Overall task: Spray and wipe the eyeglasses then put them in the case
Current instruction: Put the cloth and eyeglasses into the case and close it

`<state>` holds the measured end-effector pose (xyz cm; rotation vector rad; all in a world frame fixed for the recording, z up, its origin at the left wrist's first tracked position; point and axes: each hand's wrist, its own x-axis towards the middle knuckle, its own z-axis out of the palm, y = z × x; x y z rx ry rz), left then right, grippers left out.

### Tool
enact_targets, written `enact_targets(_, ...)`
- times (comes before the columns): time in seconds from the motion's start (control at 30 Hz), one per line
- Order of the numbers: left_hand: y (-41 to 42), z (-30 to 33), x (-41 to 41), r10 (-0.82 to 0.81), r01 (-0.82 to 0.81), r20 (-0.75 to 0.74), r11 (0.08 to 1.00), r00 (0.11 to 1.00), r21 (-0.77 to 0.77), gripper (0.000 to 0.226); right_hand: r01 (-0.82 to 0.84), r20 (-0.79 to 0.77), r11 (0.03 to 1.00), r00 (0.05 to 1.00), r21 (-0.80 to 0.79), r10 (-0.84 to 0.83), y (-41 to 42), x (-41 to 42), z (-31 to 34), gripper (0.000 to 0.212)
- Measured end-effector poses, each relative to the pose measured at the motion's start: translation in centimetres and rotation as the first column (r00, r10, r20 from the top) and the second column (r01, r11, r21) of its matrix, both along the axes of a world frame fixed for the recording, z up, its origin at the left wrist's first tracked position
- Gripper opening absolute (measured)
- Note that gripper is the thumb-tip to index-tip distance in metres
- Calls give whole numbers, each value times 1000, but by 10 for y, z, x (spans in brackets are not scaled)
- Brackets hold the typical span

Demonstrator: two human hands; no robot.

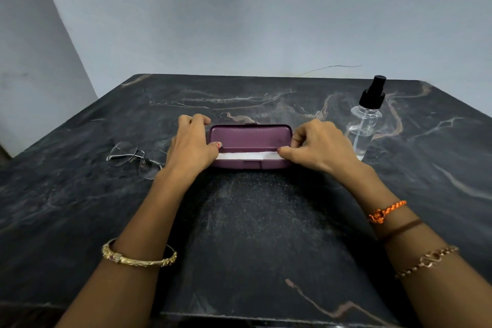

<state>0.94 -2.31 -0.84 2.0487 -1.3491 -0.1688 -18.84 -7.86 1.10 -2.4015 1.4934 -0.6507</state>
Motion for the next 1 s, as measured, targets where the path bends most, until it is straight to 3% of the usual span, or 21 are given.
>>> enact_targets(0.13, 0, 1, 1, 6, -6, 8, 1000, 1000, -18, 45, 1, 19, 996, 1000, -94, 1, -3, 1, -5, 33)
enact_targets(0.3, 1, 4, -2, 26, -15, 54, 979, 998, -203, 39, 55, 127, 868, 992, -494, 9, 0, 4, -3, 30)
enact_targets(0.47, 6, 16, -8, 116, -26, 140, 850, 983, -526, 29, -9, 96, 730, 990, -684, 103, 19, 20, 0, 38)
enact_targets(0.63, 18, 27, 17, 197, -48, 138, 720, 971, -692, 24, -129, 5, 646, 980, -753, 201, 42, 36, -10, 40)
enact_targets(0.7, 28, 28, 42, 238, -94, 119, 722, 964, -685, 25, -189, -47, 601, 969, -776, 244, 52, 45, -18, 37)
enact_targets(0.8, 46, 21, 92, 263, -147, 132, 814, 956, -562, 21, -284, -144, 570, 950, -771, 278, 64, 62, -28, 32)
enact_targets(0.9, 62, 12, 134, 227, -174, 126, 927, 966, -331, 19, -296, -121, 641, 945, -708, 303, 72, 83, -29, 29)
enact_targets(1.0, 71, 4, 150, 175, -165, 18, 953, 984, -253, 20, -268, -93, 725, 958, -635, 272, 79, 108, -27, 25)
